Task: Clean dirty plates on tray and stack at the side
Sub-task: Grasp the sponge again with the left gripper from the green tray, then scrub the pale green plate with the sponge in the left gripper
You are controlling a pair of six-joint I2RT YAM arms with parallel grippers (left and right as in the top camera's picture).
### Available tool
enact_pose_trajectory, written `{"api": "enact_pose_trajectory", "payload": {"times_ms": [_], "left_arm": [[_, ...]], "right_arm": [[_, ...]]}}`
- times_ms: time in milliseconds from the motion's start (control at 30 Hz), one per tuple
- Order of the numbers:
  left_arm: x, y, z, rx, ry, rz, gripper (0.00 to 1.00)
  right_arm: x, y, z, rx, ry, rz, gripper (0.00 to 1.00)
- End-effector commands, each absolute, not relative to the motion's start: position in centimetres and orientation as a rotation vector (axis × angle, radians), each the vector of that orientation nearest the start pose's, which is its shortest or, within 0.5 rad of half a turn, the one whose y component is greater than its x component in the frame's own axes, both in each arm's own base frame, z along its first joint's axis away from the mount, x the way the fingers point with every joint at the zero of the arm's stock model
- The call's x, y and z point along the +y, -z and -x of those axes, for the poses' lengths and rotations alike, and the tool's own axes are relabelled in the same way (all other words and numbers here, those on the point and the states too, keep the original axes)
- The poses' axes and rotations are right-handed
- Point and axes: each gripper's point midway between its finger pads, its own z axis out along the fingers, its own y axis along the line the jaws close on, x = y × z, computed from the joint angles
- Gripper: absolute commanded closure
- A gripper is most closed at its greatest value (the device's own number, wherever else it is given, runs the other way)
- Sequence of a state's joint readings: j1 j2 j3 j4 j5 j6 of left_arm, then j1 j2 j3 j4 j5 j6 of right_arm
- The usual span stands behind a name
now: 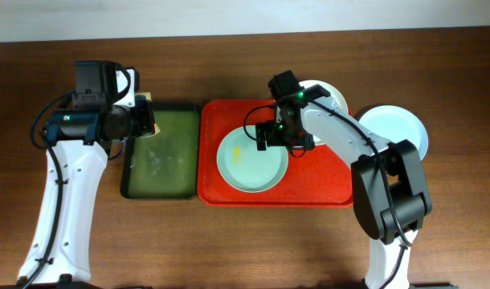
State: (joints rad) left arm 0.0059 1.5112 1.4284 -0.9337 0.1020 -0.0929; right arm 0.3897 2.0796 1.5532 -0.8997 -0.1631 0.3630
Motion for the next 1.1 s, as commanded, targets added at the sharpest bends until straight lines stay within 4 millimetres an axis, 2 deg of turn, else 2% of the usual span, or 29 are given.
{"api": "enact_pose_trajectory", "payload": {"times_ms": [0,133,200,233,267,300,333,367,400,433,467,500,533,633,767,800,867,900,933,967,1000,1067], "left_arm": [[-2.5,-20.7,-38.0,2.595,0.220,0.043,1.00],[-4.2,-20.6,-37.5,2.612,0.256,-0.010,1.00],[-4.3,-20.1,-37.2,2.629,0.206,-0.022,1.00],[-4.3,-19.8,-37.1,2.637,0.208,-0.023,1.00],[-4.3,-19.4,-36.9,2.649,0.208,-0.022,1.00],[-4.3,-19.2,-36.7,2.654,0.207,-0.022,1.00],[-4.3,-19.0,-36.7,2.657,0.207,-0.021,1.00],[-4.3,-19.0,-36.9,2.654,0.207,-0.022,1.00],[-4.3,-18.6,-37.2,2.657,0.208,-0.021,1.00],[-4.3,-17.7,-37.4,2.684,0.208,-0.018,1.00],[-4.3,-16.5,-37.4,2.722,0.207,-0.016,1.00],[-4.4,-15.4,-37.5,2.756,0.207,-0.013,1.00],[-4.4,-14.7,-37.6,2.772,0.207,-0.012,1.00],[-4.4,-14.1,-37.5,2.795,0.210,-0.011,1.00],[-4.4,-14.0,-37.5,2.798,0.210,-0.010,1.00],[-4.4,-14.0,-37.5,2.798,0.210,-0.010,1.00],[-4.4,-14.0,-37.6,2.795,0.210,-0.011,1.00],[-4.4,-14.0,-37.6,2.796,0.208,-0.010,1.00],[-4.2,-14.0,-37.6,2.797,0.197,-0.008,1.00],[-3.8,-13.9,-37.6,2.800,0.157,-0.001,1.00],[-3.6,-13.9,-37.6,2.811,0.146,0.001,1.00],[-3.7,-14.3,-38.2,2.855,0.145,0.004,1.00]], "right_arm": [[19.0,-4.1,-39.0,3.023,-0.341,0.050,0.01],[19.0,-4.1,-39.0,3.024,-0.341,0.050,0.01],[18.9,-4.0,-37.6,3.082,-0.355,0.046,0.01],[18.9,-4.0,-37.7,3.080,-0.356,0.047,0.01],[18.4,-4.2,-37.0,3.112,-0.340,0.056,0.27],[17.7,-4.3,-36.3,3.154,-0.320,0.035,0.44],[17.2,-4.4,-36.2,3.167,-0.320,0.011,0.46],[16.6,-4.6,-36.2,3.177,-0.316,-0.013,0.58],[16.0,-4.8,-36.2,3.191,-0.328,-0.048,0.66],[15.6,-4.9,-35.9,3.210,-0.360,-0.083,0.66],[15.1,-4.9,-35.6,3.230,-0.352,-0.102,0.70],[15.2,-4.8,-35.2,3.242,-0.346,-0.093,0.80],[15.7,-4.6,-35.2,3.236,-0.341,-0.070,0.84],[16.9,-2.8,-34.6,3.220,-0.330,-0.041,0.80],[17.2,-2.5,-34.0,3.233,-0.323,-0.024,0.81],[17.2,-2.4,-34.1,3.229,-0.324,-0.023,0.84],[17.2,-2.3,-35.2,3.184,-0.316,-0.017,0.96],[16.8,-2.3,-35.5,3.170,-0.274,-0.015,0.92],[16.6,-2.2,-35.5,3.172,-0.254,-0.015,0.67],[16.5,-2.2,-34.9,3.195,-0.250,-0.013,0.60],[16.5,-2.2,-34.3,3.218,-0.251,-0.014,0.60],[16.8,-2.1,-33.7,3.235,-0.242,-0.006,0.71]]}}
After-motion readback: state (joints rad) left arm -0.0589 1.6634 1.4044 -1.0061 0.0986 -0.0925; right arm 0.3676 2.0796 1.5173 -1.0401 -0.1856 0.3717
